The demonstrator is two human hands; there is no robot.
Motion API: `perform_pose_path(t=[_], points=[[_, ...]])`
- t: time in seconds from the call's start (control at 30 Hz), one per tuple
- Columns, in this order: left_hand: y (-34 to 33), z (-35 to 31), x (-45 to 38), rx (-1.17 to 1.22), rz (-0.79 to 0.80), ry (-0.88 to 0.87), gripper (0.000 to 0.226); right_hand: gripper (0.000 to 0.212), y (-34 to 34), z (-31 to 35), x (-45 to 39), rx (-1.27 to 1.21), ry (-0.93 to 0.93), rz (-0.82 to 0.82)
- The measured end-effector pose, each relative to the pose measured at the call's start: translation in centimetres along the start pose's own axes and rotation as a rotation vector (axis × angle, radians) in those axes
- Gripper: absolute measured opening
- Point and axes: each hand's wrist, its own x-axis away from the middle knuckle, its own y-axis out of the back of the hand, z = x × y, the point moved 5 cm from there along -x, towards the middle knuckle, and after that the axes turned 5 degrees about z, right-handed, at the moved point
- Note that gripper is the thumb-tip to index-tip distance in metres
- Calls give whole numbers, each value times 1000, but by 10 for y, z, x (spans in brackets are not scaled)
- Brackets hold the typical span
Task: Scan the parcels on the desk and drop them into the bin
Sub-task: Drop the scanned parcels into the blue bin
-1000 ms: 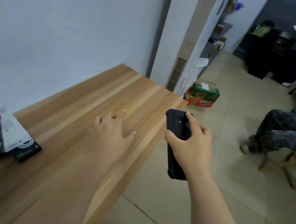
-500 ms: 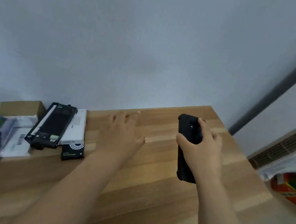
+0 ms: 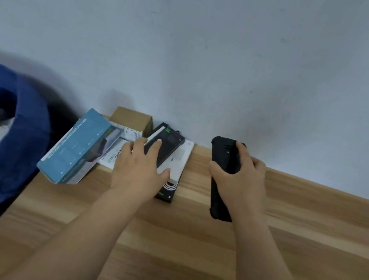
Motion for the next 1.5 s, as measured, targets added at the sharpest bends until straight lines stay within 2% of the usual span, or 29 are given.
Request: perform_pose_path(t=[0.4,0.63,0.97,1.1,1.27,1.5], points=[[-78,57,-87,-1,165,9,83,76,-101,-27,-61,113,-106,87],[-114,75,-106,10,245,28,94,76,-131,-42,-72,124,-132,121],[-102,60,-86,125,265,45,86,77,-116,-38,-37,66,-109,59],[-102,51,-64,46,262,68,85,78,-99,-45,-4,83,-83,72],[-97,49,-43,19,146,52,89,77,-94,-59,16,109,-45,132],[-117,53,-49,1,170,-7,85,78,-116,-61,9,98,-72,145]])
